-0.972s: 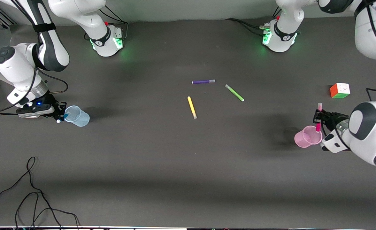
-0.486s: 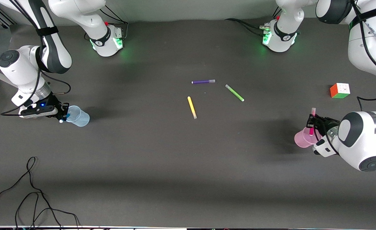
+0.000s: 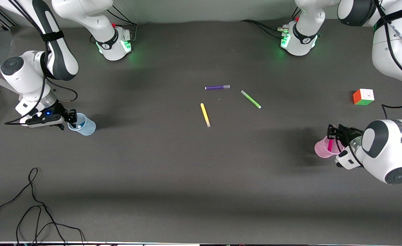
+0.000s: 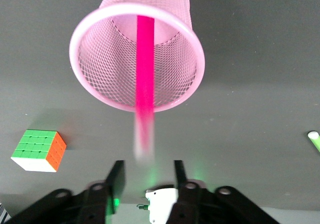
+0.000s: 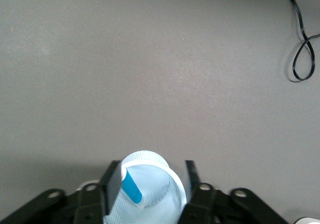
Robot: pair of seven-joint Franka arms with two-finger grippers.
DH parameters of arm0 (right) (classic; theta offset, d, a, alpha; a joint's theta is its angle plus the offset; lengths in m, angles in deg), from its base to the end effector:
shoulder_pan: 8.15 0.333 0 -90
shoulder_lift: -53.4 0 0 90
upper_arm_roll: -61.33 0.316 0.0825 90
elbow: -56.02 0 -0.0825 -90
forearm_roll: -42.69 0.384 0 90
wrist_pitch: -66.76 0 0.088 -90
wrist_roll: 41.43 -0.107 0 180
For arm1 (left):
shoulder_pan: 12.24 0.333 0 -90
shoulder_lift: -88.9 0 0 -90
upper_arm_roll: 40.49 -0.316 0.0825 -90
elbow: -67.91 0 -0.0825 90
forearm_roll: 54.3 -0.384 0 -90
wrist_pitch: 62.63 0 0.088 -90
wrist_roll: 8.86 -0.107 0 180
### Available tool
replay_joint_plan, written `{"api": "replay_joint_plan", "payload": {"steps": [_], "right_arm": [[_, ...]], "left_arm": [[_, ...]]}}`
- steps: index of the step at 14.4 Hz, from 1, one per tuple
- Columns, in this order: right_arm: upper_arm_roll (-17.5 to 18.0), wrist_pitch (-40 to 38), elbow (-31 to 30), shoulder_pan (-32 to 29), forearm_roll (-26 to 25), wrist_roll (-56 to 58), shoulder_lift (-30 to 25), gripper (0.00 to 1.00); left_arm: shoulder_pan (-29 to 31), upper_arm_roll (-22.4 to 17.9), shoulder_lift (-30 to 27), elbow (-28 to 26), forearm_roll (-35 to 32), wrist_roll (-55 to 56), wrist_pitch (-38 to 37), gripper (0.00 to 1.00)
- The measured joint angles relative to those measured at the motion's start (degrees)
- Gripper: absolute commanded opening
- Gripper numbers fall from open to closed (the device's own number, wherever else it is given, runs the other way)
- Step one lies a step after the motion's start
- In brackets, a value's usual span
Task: Place pink and blue markers in matching cups
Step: 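Lower the blue marker into the blue cup while the left gripper lowers pink, then open both grippers and lift them away from the cups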
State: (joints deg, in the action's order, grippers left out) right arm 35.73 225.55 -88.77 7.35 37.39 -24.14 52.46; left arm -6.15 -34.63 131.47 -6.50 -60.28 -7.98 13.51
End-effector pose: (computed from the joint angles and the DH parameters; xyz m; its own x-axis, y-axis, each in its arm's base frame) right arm 0.4761 -0.0805 0.3074 0.9498 0.2133 0.2289 0.1897 -0.9744 0.1208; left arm 0.6507 0.0289 0.2723 0.7592 0.0187 -0.6505 -0.0045 -0.9994 -0.0340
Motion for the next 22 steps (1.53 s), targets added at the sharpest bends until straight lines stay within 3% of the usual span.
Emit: {"api": "replay_joint_plan", "payload": {"steps": [7,11,18,22], "right_arm": [[0.3,-1.9,1.0,0.2,0.0,0.0,0.0,1.00],[2.2,-18.1,9.9,0.2,0.2,0.0,-0.6,1.00],[8.2,-41.9,26.8,-0.3,1.8,-3.5,-2.3,1.00],[14.6,-57.9,36.3,-3.3,2.1,-11.8,-6.6,1.00]], "left_arm": [[0.1,-0.1,-0.9,6.9,-1.1,0.5,-1.3,1.00],[0.1,0.0,-5.7,6.7,-1.7,0.5,-0.5,1.00],[0.1,0.5,-29.1,-15.9,-0.3,0.5,14.8,1.00],[0.1,0.4,-34.6,-18.3,3.4,0.4,15.5,1.00]]}}
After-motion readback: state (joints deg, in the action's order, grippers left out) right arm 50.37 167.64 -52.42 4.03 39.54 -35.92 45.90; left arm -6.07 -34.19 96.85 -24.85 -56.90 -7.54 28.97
